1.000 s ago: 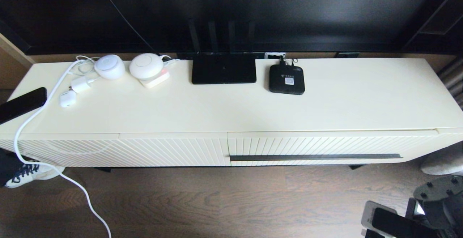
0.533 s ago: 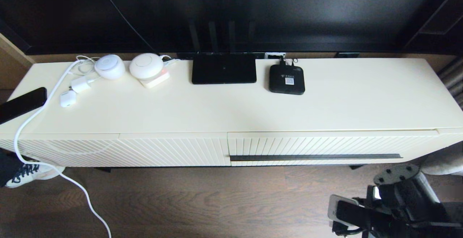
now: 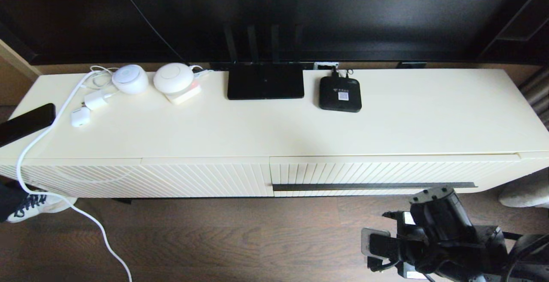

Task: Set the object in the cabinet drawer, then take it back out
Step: Close the drawer

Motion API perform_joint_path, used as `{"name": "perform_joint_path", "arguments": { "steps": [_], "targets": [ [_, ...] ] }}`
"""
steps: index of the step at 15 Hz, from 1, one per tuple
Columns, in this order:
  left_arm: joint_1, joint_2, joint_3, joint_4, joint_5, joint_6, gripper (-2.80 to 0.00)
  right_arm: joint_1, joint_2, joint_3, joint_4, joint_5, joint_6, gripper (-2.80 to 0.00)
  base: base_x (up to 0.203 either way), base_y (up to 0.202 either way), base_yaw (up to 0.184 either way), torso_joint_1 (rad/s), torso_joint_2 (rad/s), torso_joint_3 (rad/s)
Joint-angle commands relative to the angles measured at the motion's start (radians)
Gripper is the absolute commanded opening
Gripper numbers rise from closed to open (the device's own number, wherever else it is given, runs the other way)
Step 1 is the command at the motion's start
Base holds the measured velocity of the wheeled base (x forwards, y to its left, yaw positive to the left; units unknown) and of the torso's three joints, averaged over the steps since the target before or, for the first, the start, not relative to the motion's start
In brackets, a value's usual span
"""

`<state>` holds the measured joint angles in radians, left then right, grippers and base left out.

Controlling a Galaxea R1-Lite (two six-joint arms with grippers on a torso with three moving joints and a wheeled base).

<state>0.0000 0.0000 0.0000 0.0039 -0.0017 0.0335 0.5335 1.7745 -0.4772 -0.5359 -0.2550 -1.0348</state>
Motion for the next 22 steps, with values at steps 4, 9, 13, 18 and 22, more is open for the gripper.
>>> {"name": "perform_joint_path", "arguments": {
  "steps": [4, 9, 13, 18, 22],
  "targets": [
    [0.000, 0.000, 0.000, 0.001, 0.000, 0.000, -2.80, -0.091, 0.164, -0.007, -0.132, 0.128, -0.104, 0.00, 0.000, 0.000, 0.000, 0.000, 0.00, 0.000],
    [0.000, 0.000, 0.000, 0.001, 0.000, 0.000, -2.80, -0.107, 0.250, -0.042, -0.228, 0.166, -0.132, 0.00, 0.000, 0.000, 0.000, 0.000, 0.00, 0.000],
    [0.000, 0.000, 0.000, 0.000, 0.000, 0.000, -2.80, -0.121, 0.292, -0.092, -0.250, 0.220, -0.138, 0.00, 0.000, 0.000, 0.000, 0.000, 0.00, 0.000],
    [0.000, 0.000, 0.000, 0.000, 0.000, 0.000, -2.80, -0.158, 0.336, -0.138, -0.292, 0.238, -0.182, 0.00, 0.000, 0.000, 0.000, 0.000, 0.00, 0.000],
    [0.000, 0.000, 0.000, -0.001, 0.000, 0.000, -2.80, -0.165, 0.378, -0.163, -0.347, 0.247, -0.189, 0.00, 0.000, 0.000, 0.000, 0.000, 0.00, 0.000]
  ]
}}
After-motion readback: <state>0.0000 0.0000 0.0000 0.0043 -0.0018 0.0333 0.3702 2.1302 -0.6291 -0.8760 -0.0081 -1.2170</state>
